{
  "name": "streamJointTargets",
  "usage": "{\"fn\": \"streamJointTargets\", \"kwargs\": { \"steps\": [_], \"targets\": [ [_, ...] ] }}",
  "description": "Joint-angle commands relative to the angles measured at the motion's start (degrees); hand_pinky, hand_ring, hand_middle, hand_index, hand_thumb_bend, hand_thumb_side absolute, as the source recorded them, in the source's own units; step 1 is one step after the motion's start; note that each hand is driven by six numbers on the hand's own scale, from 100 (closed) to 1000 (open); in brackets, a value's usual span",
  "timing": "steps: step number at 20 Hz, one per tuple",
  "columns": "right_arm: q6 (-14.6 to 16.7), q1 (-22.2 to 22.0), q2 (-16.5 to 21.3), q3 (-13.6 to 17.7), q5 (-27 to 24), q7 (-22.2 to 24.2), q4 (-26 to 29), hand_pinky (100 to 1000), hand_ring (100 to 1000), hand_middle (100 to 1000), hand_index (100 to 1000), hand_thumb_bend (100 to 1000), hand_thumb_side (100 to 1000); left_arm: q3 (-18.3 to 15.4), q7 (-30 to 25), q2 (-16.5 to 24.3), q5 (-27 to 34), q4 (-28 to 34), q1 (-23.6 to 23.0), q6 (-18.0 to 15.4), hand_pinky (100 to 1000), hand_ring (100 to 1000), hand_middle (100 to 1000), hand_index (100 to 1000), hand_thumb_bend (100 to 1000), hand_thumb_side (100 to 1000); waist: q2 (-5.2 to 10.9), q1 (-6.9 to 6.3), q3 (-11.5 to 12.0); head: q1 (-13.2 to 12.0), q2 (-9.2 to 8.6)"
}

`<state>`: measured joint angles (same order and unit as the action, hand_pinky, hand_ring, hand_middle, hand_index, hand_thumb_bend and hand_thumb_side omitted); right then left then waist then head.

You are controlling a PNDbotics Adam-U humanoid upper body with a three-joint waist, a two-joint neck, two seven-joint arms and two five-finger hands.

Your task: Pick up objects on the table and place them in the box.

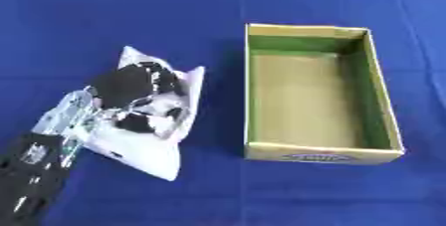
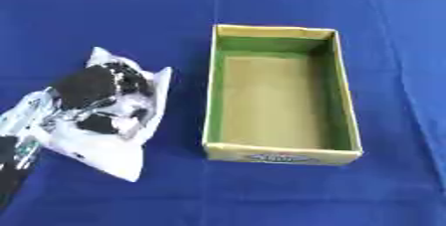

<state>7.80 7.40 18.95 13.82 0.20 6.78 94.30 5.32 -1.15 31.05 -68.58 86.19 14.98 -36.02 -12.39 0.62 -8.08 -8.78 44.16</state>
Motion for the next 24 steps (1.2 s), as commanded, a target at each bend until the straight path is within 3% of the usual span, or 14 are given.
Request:
{"fn": "streamJointTargets", "kwargs": {
  "steps": [1,4,5,8,17,24],
  "targets": [
    [0.0,0.4,0.8,0.3,0.3,-0.2,1.5,458,609,773,924,100,750,1.0,3.6,1.1,-0.4,-1.4,-0.7,1.4,100,100,100,100,135,646,0.20,0.45,-0.1,-0.8,-0.04],
    [0.0,0.4,0.9,0.3,0.3,-0.3,1.5,458,609,772,924,100,750,1.2,11.1,1.1,2.2,-1.3,-0.9,2.9,100,100,100,100,100,579,0.22,0.53,-0.1,-0.9,-0.04],
    [0.0,0.4,0.9,0.3,0.3,-0.3,1.5,458,609,772,924,100,750,1.3,12.7,1.1,3.1,-1.6,-0.9,3.1,100,100,100,100,100,485,0.22,0.53,-0.1,-0.9,-0.04],
    [0.0,0.4,0.8,0.3,0.3,-0.4,1.5,457,608,772,924,100,750,1.5,14.5,1.1,5.6,-2.6,-1.0,3.1,100,100,100,100,100,457,0.23,0.53,-0.1,-0.9,-0.04],
    [-0.2,0.4,1.1,0.4,0.5,-0.6,1.6,456,608,772,925,100,752,1.1,12.6,1.9,12.1,-0.6,-0.9,2.4,100,100,100,100,100,439,0.47,0.27,-0.1,-0.7,-0.04],
    [-0.3,0.3,1.4,0.4,0.7,-0.7,1.6,455,608,772,926,100,752,0.1,10.1,4.8,22.4,8.5,1.1,3.9,100,100,100,100,100,454,1.00,-0.17,-0.2,-0.8,-0.04]
  ]
}}
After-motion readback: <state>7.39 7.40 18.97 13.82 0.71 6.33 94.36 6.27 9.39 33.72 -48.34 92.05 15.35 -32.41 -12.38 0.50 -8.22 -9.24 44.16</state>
